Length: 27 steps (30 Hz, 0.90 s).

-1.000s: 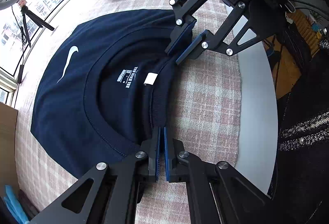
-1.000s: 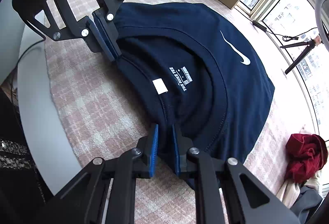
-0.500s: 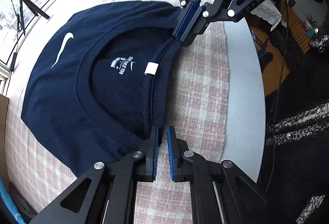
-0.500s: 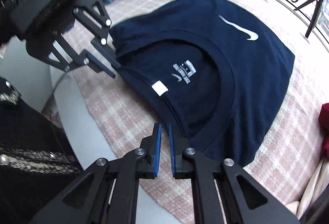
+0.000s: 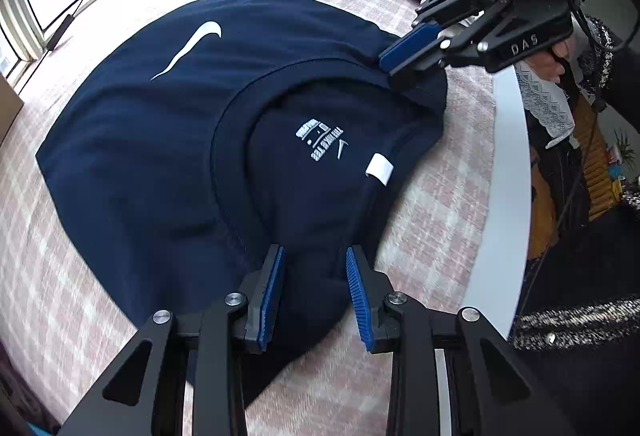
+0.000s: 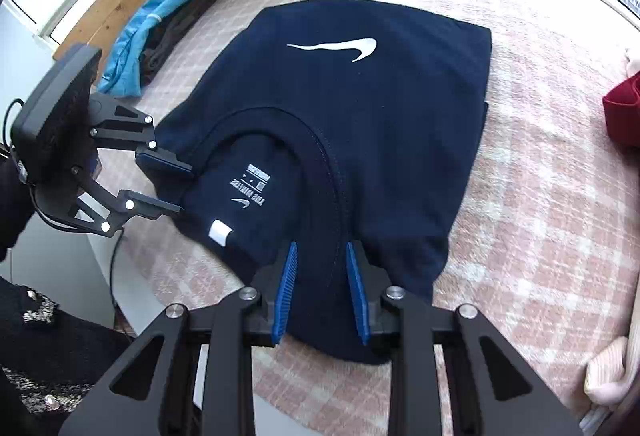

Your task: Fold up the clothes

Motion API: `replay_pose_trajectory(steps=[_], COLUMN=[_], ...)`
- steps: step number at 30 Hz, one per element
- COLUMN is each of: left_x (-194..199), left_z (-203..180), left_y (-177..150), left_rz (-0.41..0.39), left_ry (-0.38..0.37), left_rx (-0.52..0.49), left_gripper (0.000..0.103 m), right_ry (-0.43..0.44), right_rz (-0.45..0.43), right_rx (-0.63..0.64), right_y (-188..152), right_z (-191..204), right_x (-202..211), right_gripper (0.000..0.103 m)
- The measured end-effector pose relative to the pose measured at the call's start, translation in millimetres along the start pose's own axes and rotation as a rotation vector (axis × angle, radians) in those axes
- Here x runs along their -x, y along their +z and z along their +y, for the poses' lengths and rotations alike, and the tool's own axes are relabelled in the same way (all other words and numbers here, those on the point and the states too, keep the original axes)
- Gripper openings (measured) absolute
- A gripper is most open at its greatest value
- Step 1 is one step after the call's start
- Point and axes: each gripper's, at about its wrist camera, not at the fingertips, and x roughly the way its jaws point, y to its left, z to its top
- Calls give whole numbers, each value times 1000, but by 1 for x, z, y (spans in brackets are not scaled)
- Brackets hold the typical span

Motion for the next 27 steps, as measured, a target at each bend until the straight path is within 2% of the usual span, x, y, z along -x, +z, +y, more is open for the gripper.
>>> replay_pose_trajectory(steps=[2, 3, 4, 6, 7, 8, 9, 11, 12, 15, 18, 21, 27], left_x=[30, 50, 71, 111, 129, 139, 149, 152, 152, 127, 98, 53, 8], left_z=[11, 23, 38, 70, 86, 102, 118, 136, 145, 151, 143, 135, 136], left_y=[-7, -10, -14, -25, -31, -36, -41, -44, -46, -46, -36, -17, 3], left_rz=[-48, -84, -121, -219, -275, -340, -401, -456, -463, -458, -371, -297, -171], left_ry=[37, 68, 89, 76, 59, 38, 20, 38, 51, 33, 62, 67, 207], left_rx=[58, 118, 196, 371, 460, 542, 622, 754, 804, 889, 895, 872, 830], left_gripper=[35, 45, 50, 61, 62, 68, 78, 81, 81, 81, 81, 81, 81], right_ry=[-5, -11, -17, -21, -7, 4, 15, 25, -13, -101, -144, -101, -98], right_rz=[-92, -143, -194, -298, -349, -393, -429, -482, -472, -420, -333, -265, -198], right_rx=[-64, -101, -138, -212, -244, -280, -319, -364, -368, -384, -406, -441, -456], right_y=[5, 7, 10, 22, 29, 34, 41, 56, 62, 74, 76, 71, 60], right_z=[-11, -17, -23, -36, -42, -47, -52, -60, -62, -70, -81, -87, -95], right_x=[35, 55, 75, 108, 122, 133, 136, 138, 130, 103, 72, 35, -2], right_gripper=[26, 34, 51, 67, 67, 67, 68, 74, 75, 75, 75, 75, 75])
